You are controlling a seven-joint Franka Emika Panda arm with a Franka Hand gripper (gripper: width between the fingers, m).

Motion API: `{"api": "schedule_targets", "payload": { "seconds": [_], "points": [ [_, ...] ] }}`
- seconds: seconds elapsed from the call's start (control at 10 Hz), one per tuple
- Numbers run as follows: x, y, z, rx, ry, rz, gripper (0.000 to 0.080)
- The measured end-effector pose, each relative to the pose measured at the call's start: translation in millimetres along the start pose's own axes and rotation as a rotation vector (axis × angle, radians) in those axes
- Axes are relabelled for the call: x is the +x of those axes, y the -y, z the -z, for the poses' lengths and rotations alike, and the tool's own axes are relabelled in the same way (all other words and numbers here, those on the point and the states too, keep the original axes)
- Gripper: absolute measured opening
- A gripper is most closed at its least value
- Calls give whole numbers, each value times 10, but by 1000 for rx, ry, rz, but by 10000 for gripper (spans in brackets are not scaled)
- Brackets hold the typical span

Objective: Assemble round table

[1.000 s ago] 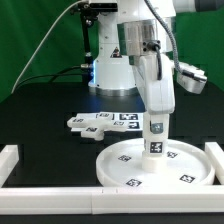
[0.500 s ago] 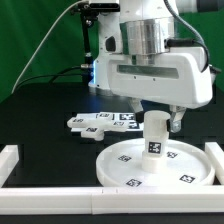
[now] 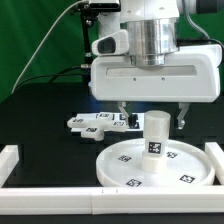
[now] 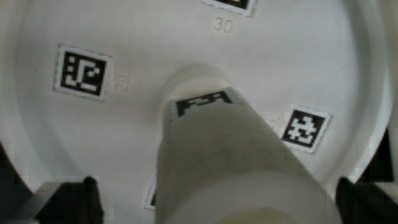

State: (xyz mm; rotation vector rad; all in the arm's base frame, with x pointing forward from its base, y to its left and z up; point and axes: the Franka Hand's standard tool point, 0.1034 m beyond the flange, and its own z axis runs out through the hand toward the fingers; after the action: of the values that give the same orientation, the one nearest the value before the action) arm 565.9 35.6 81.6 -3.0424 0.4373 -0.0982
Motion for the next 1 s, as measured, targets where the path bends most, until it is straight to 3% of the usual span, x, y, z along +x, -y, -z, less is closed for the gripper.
{"api": "schedule_targets", "payload": {
  "seconds": [0.2, 0.3, 0.4, 1.0],
  "points": [
    [0, 0, 0, 0, 0, -40, 637],
    [0, 1, 0, 0, 0, -73, 466],
    [0, -3, -1, 0, 0, -159, 403],
    [-18, -36, -8, 12, -1, -927, 403]
  ]
}}
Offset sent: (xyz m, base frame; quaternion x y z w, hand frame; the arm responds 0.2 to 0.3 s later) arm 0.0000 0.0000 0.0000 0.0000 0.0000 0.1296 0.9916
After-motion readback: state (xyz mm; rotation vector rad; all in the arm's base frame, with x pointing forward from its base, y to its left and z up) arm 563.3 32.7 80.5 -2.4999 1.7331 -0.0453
